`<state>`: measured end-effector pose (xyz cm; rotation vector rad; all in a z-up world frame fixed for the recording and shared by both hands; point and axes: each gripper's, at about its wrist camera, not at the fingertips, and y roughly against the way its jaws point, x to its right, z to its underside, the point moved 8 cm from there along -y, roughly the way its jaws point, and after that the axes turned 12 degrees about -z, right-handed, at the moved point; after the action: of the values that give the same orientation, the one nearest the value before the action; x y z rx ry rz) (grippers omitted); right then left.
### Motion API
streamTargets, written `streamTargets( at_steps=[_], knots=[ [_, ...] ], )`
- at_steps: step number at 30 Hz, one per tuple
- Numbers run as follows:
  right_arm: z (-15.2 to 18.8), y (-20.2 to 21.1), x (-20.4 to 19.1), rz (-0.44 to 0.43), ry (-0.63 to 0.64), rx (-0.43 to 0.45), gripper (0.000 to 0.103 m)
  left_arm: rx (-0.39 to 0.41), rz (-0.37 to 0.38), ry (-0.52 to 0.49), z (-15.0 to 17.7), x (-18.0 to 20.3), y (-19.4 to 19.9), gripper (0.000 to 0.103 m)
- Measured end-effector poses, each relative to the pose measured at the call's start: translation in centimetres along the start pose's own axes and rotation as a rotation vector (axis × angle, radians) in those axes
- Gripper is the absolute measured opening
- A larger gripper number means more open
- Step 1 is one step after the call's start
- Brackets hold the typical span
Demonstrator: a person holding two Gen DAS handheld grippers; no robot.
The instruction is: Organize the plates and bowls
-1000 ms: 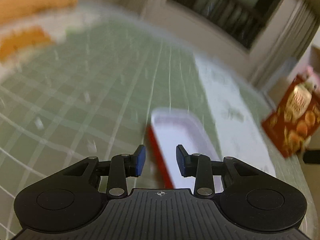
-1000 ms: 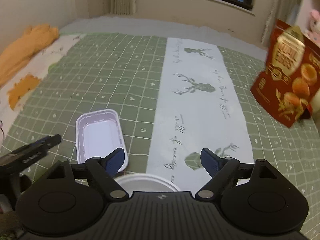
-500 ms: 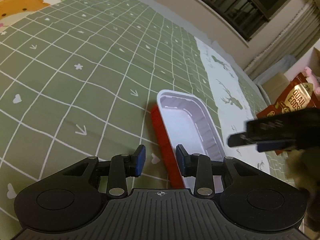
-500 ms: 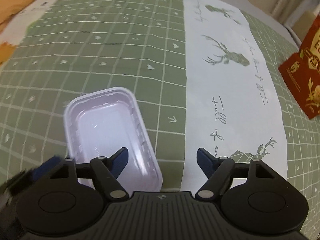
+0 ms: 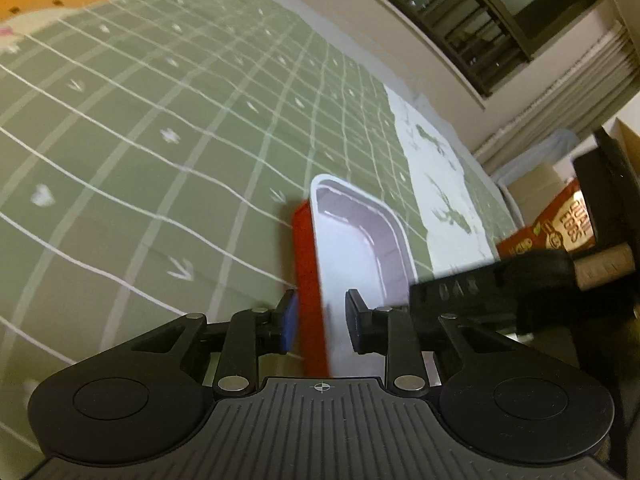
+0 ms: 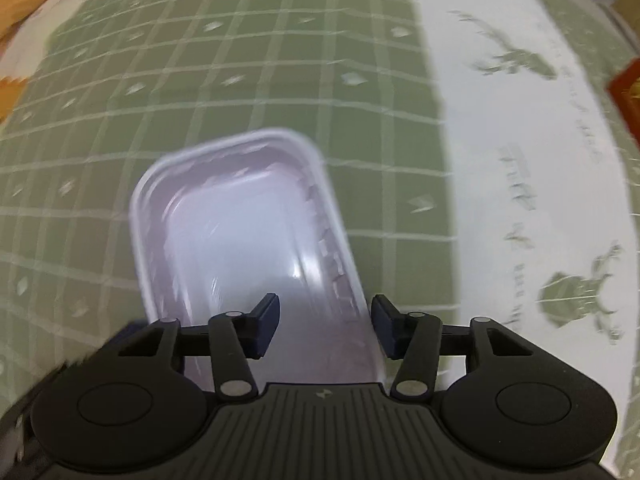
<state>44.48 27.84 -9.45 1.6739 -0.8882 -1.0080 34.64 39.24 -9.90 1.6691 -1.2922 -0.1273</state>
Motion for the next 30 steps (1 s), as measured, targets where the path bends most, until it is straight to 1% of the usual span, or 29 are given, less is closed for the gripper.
streamTargets(
  at_steps=[2, 5, 7, 10, 12, 14, 17, 18, 20, 22, 24, 28, 30],
  knots=[
    [0.6, 0.3, -1.6, -0.054, 0.044, -0.001, 0.048, 0.019, -0.017, -0.004, -0.5, -0.8, 0.6, 0.028],
    [0.6, 0.5, -2.3, -0.04, 0.065, 0.032, 0.048, 0.006, -0.026, 0.033, -0.8, -1.9, 0.2, 0.028],
    [0.4, 0.1, -1.7, -0.027, 0.022, 0.046, 0.048, -0.01, -0.018, 0.057, -0.9, -2.2, -0.4, 0.028],
    [0.2, -0.9, -0.4, -0.019, -0.055, 0.051, 0.048, -0.029, 0.005, 0.045, -0.7, -1.7, -1.4, 0.028],
    [0.1, -1.5, 0.1, -0.023, -0.083, 0.039, 0.048, -0.059, 0.032, 0.033, -0.3, -0.8, -2.6, 0.03],
    [-0.1, -1.8, 0.3, -0.036, -0.082, 0.035, 0.044, -0.086, 0.047, 0.036, 0.0, -0.3, -3.8, 0.032],
    [-0.6, -1.7, -0.1, 0.008, -0.023, 0.057, 0.042, -0.064, 0.049, 0.06, -0.3, -0.5, -4.1, 0.031],
    [-0.7, -1.7, -0.2, 0.005, -0.011, 0.062, 0.042, -0.055, 0.049, 0.071, -0.5, -0.7, -4.0, 0.03],
    [-0.7, -1.3, -0.5, -0.008, 0.005, 0.073, 0.031, -0.025, 0.033, 0.08, -0.7, -1.3, -3.6, 0.026],
    [-0.2, -0.1, -0.9, -0.036, 0.03, 0.096, 0.027, -0.009, 0.032, 0.076, -0.9, -1.3, -2.7, 0.025],
    [0.5, 1.7, -1.5, -0.057, 0.06, 0.137, 0.027, 0.037, 0.047, 0.051, -1.3, -0.5, -0.8, 0.025],
    [2.7, 7.8, -2.3, -0.109, 0.099, 0.257, 0.027, 0.137, 0.09, 0.017, -1.5, 2.3, 5.1, 0.026],
    [4.1, 11.5, -2.2, -0.138, 0.125, 0.331, 0.027, 0.206, 0.108, -0.044, -0.9, 4.6, 8.9, 0.027]
  ],
)
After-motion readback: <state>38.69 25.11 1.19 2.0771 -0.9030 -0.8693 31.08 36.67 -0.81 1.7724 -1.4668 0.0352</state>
